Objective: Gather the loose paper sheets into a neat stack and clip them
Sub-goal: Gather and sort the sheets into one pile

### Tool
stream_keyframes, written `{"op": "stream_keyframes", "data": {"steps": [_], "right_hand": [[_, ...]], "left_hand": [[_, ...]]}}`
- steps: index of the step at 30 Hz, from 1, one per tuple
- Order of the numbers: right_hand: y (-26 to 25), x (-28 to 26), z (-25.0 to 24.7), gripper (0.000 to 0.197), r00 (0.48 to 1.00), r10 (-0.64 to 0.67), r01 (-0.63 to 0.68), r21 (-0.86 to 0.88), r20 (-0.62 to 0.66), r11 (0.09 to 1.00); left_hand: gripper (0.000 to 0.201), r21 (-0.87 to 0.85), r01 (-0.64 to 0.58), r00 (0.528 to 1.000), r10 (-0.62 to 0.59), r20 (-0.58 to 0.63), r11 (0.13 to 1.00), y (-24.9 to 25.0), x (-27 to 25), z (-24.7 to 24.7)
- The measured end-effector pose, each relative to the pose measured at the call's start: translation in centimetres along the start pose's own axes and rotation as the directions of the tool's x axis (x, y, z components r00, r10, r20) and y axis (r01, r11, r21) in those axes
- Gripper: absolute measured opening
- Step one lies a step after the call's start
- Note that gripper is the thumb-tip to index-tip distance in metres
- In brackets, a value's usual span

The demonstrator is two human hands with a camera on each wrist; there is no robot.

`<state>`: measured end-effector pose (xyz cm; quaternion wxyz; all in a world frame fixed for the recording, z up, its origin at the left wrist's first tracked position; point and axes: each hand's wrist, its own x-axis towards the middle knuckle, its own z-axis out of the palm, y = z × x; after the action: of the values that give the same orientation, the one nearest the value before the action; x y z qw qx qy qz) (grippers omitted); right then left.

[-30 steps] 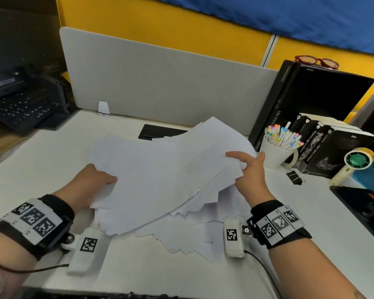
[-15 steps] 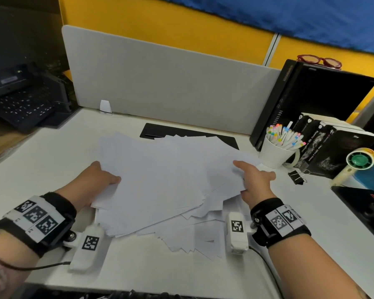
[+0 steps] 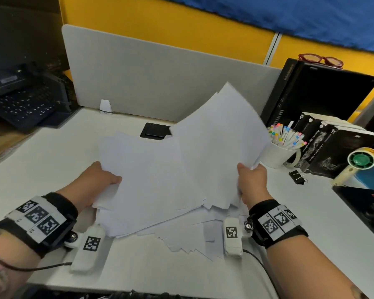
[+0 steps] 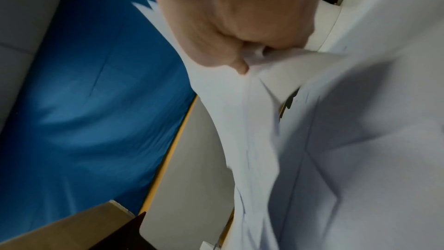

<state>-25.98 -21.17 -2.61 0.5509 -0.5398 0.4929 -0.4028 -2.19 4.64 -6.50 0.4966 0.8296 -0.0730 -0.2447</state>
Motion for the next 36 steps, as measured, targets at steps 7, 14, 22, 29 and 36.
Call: {"op": "stream_keyframes", "data": {"steps": [7,14,22,29,36], "right_hand": [[-0.8,0.8,-0.9,0.011,0.987,-0.001,0.066,0.408,-0.159,0.910],[-0.9,0.3,-1.3,0.036,0.991,0.089,-0.122,0.401,0.100,0.908],[0.9,-0.7,0.3,0.032,0.937,0.082,-0.188,0.296,0.339,0.936],[1.5,-2.2,0.9,0.032,0.822,0.115,-0.234,0.148,0.558,0.961],[1.6,-1.6,0.2,0.040,0.792,0.089,-0.197,0.115,0.604,0.974]], "left_hand": [[0.077,-0.157,-0.029,0.999,0.022,-0.048,0.987,-0.4,0.1,0.1],[0.046,-0.207,-0.122,0.973,0.158,0.169,0.971,-0.8,-0.3,-0.6],[0.030,-0.429,0.071,0.945,0.078,0.318,0.901,1.1,-2.6,-0.6],[0.076,-0.436,0.050,0.894,0.155,0.421,0.898,0.9,-2.9,-0.4],[0.095,-0.497,-0.030,0.875,0.263,0.407,0.867,0.6,-2.6,-0.6]]}}
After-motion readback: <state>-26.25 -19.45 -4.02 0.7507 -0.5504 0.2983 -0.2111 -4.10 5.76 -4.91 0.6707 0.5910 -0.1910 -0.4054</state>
